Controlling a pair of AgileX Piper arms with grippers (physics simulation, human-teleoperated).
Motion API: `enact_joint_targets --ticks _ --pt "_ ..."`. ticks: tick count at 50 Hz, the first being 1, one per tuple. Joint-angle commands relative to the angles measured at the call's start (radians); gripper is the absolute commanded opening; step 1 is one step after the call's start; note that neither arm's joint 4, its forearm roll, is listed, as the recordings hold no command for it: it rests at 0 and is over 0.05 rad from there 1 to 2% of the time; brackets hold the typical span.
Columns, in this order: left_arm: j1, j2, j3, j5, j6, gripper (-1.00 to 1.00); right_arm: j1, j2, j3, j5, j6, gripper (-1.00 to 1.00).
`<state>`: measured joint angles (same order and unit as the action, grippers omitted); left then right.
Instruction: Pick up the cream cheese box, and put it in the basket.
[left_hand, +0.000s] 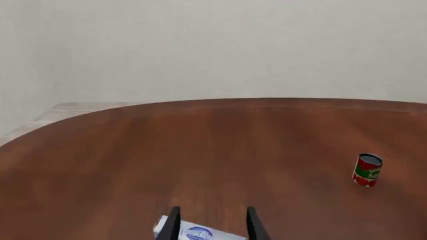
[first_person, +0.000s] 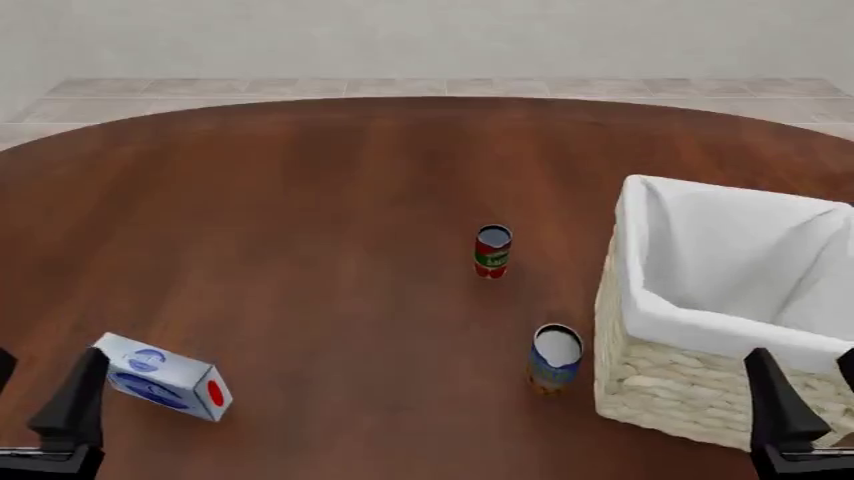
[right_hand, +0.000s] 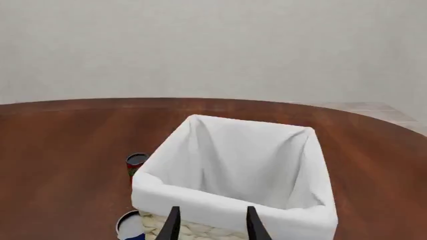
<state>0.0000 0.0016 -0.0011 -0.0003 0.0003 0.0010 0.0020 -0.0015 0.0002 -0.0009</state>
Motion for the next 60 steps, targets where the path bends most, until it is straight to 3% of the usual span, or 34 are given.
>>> enact_joint_targets --ticks 1,32,60 --pt "0.001 0.005 -0.003 0.000 -0.001 1.00 0.006 0.003 -0.003 0.003 -0.006 1.00" --pt "0.001 0.001 -0.004 0.000 -0.004 1.00 0.039 0.000 -0.015 0.020 -0.016 1.00" --pt "-0.004 0.005 -0.002 0.000 -0.001 1.00 0.165 0.102 -0.083 -0.023 -0.045 1.00"
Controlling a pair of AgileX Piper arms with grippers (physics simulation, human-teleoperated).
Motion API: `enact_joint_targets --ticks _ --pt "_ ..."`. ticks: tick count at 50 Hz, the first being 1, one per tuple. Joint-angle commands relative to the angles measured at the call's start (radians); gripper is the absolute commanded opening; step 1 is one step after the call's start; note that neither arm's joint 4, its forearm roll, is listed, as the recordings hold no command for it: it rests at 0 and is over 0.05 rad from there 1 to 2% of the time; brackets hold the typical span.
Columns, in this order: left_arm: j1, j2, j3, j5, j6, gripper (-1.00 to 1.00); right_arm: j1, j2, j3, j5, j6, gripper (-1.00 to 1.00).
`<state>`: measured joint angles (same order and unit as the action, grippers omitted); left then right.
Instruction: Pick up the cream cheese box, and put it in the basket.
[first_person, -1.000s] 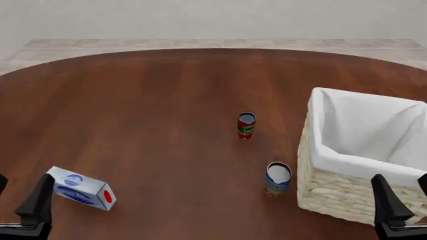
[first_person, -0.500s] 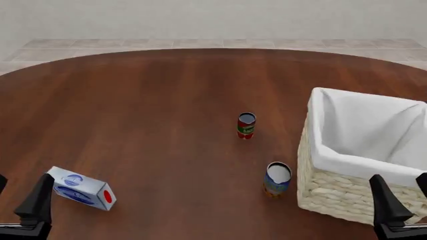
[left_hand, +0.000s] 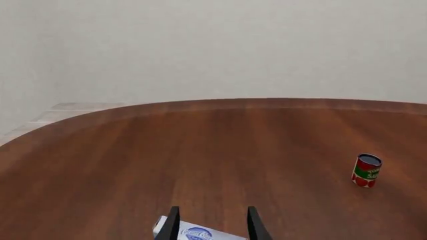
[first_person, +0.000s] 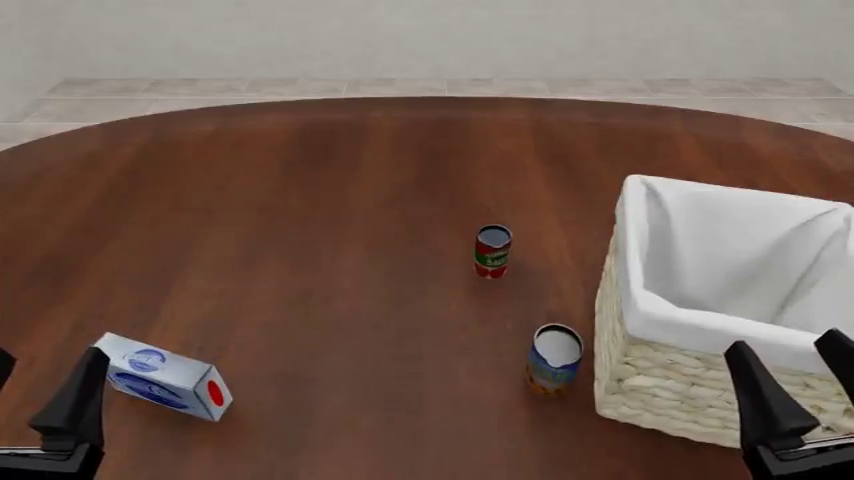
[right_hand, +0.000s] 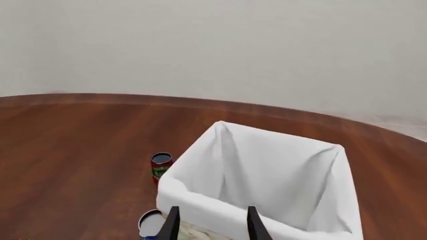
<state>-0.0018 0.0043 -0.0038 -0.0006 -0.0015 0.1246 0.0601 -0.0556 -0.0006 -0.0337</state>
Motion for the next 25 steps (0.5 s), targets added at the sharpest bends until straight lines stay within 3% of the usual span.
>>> enact_joint_targets --ticks 1,12,25 --pt "-0.003 0.002 0.000 0.000 0.000 1.00 0.050 0.059 -0.032 -0.033 -0.016 1.00" --pt "-0.003 0.001 0.000 -0.001 -0.003 1.00 0.133 0.177 -0.066 -0.117 -0.037 1.00" --pt "-0.002 0.000 0.000 -0.002 -0.007 1.00 0.214 0.255 -0.109 -0.149 -0.062 1.00"
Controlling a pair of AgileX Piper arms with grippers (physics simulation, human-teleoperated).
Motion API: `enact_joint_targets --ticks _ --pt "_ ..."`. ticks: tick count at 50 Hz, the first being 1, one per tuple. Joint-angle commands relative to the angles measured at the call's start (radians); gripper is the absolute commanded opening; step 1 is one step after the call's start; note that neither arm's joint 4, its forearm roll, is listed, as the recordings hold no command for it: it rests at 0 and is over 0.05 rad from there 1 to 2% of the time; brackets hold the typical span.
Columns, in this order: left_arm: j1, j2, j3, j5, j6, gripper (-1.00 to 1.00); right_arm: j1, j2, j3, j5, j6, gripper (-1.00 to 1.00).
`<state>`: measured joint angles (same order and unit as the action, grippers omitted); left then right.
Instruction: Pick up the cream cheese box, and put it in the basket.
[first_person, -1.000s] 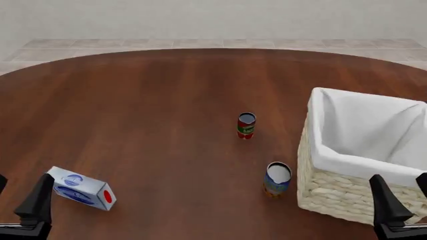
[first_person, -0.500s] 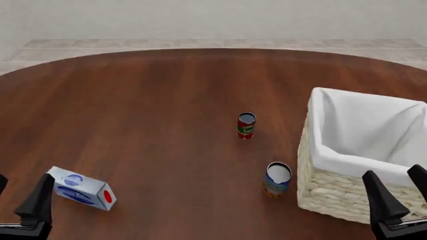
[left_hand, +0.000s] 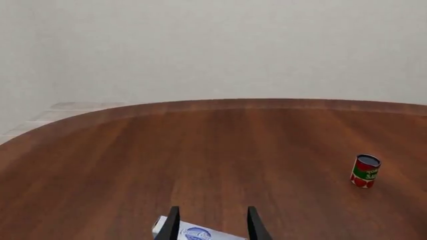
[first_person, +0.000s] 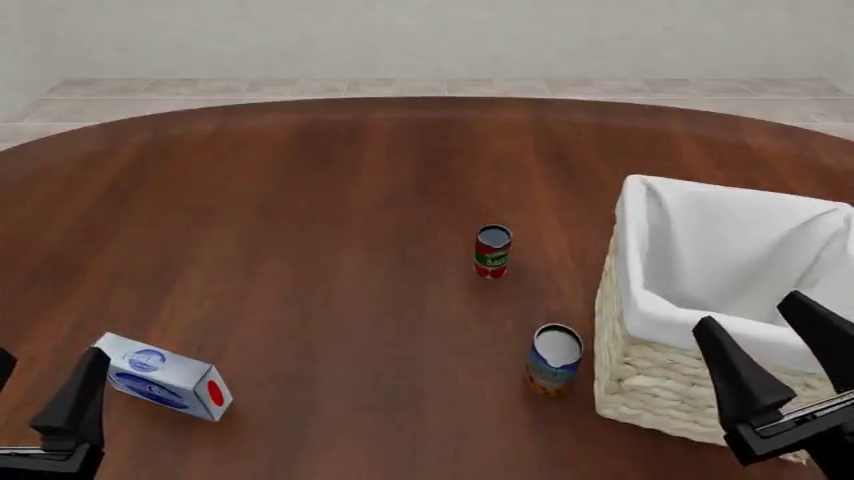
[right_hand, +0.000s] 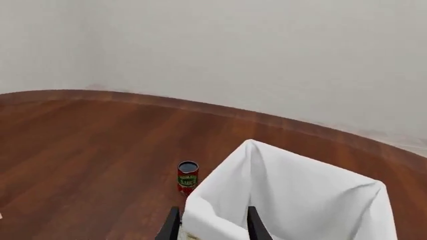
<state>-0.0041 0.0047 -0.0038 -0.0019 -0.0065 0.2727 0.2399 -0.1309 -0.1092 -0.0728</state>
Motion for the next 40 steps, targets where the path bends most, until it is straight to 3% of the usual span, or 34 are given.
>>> enact_joint_targets --ticks 1,25,40 --pt "0.000 -0.001 0.000 -0.001 -0.002 1.00 0.081 0.087 -0.039 -0.049 -0.026 1.00" --pt "0.009 -0.003 -0.001 -0.008 -0.012 1.00 0.265 0.348 -0.142 -0.168 -0.087 1.00" --pt "0.013 -0.004 -0.002 -0.009 -0.014 1.00 0.347 0.426 -0.166 -0.201 -0.113 1.00"
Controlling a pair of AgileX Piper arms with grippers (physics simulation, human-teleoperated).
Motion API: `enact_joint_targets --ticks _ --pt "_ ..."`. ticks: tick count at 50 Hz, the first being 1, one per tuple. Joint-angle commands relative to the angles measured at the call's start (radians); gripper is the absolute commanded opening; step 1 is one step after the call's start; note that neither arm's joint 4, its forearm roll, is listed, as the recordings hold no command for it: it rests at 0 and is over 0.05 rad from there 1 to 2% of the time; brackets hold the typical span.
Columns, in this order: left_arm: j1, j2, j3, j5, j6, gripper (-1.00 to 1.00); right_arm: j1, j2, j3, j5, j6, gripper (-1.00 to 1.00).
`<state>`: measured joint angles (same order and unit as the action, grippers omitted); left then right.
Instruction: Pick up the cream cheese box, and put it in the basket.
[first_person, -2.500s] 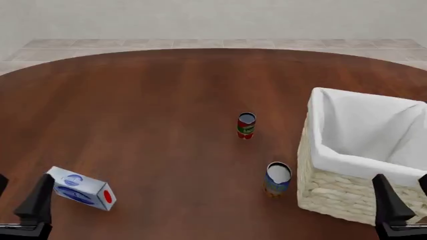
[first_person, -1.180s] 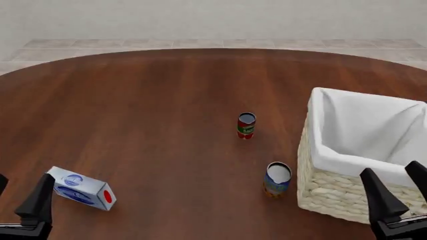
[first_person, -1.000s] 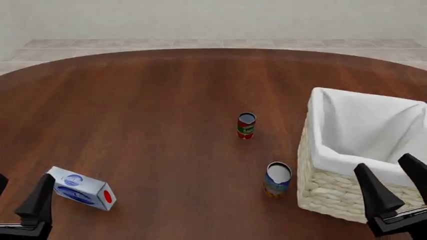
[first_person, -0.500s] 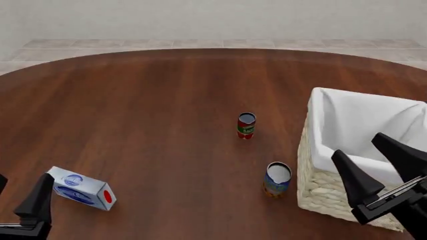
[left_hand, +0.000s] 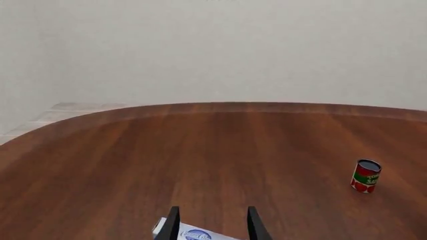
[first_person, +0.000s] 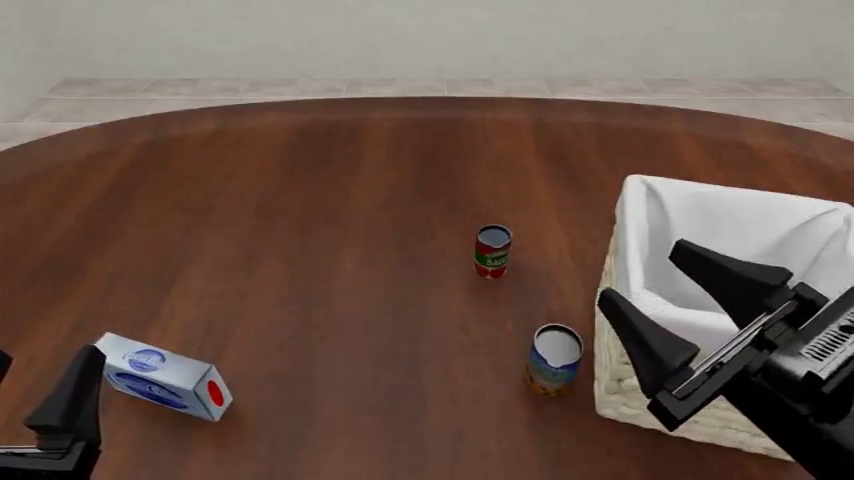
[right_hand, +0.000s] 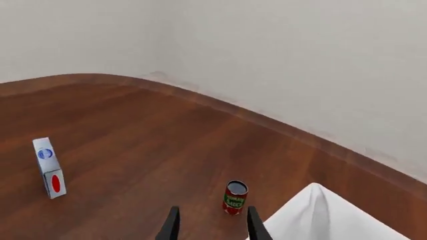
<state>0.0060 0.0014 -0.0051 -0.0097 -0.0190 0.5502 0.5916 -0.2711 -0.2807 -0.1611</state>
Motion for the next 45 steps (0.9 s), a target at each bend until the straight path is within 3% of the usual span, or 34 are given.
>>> enact_joint_targets --ticks 1,45 --pt "0.003 0.000 0.000 -0.001 -0.002 1.00 0.070 0.074 -0.026 -0.030 -0.025 1.00" --pt "-0.002 0.000 0.000 0.005 0.000 1.00 0.235 0.432 -0.131 -0.157 -0.071 1.00"
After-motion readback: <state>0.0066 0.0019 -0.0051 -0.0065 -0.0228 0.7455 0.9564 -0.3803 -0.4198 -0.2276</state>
